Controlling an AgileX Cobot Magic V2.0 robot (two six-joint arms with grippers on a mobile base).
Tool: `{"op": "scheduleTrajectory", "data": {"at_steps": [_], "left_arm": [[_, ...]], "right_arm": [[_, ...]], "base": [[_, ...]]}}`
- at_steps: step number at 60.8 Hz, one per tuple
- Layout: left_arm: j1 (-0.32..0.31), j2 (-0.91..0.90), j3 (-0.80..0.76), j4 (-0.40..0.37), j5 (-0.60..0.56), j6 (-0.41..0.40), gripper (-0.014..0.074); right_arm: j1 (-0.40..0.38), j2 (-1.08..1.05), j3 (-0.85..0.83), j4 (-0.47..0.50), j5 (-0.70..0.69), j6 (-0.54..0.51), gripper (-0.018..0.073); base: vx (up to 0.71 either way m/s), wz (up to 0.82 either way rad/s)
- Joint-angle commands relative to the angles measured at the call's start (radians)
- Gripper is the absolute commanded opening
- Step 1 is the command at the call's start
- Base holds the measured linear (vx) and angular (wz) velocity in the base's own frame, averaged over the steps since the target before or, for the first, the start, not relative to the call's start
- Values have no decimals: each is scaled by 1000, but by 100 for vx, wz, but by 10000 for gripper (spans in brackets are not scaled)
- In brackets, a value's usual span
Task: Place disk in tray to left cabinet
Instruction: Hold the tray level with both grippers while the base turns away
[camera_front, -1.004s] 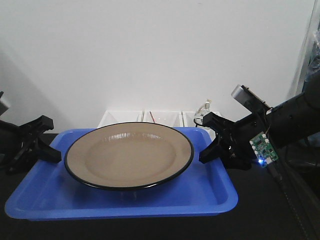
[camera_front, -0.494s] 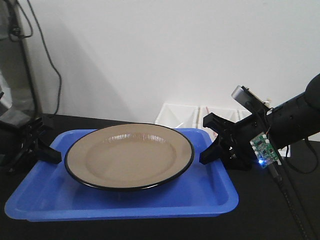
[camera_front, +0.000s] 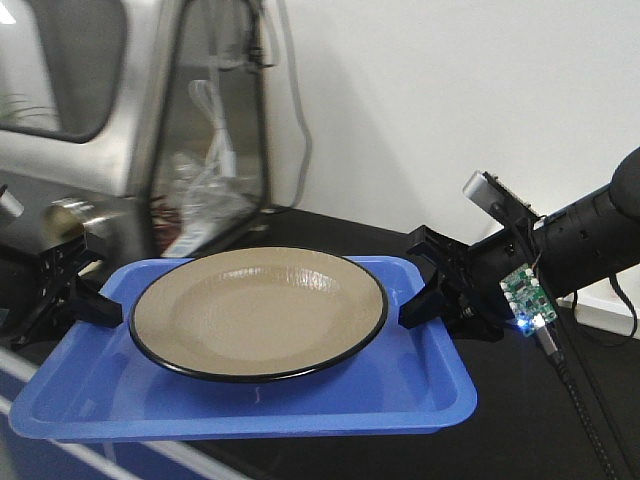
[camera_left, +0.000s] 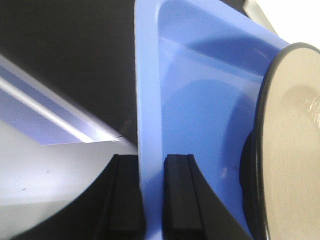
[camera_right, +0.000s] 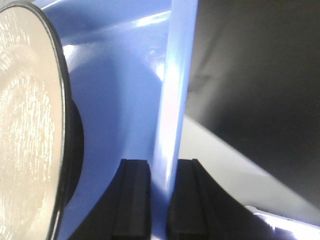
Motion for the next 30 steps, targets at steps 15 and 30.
{"op": "scheduleTrajectory", "data": {"at_steps": [15,30], "left_arm": [[-18,-49,-38,-142,-8,-11,0],[-18,-49,-38,-142,-8,-11,0]], "right_arm": [[14,-52,-40,165,-32,-10,-3],[14,-52,-40,165,-32,-10,-3]], "base": [[-8,66],[-6,68]]}}
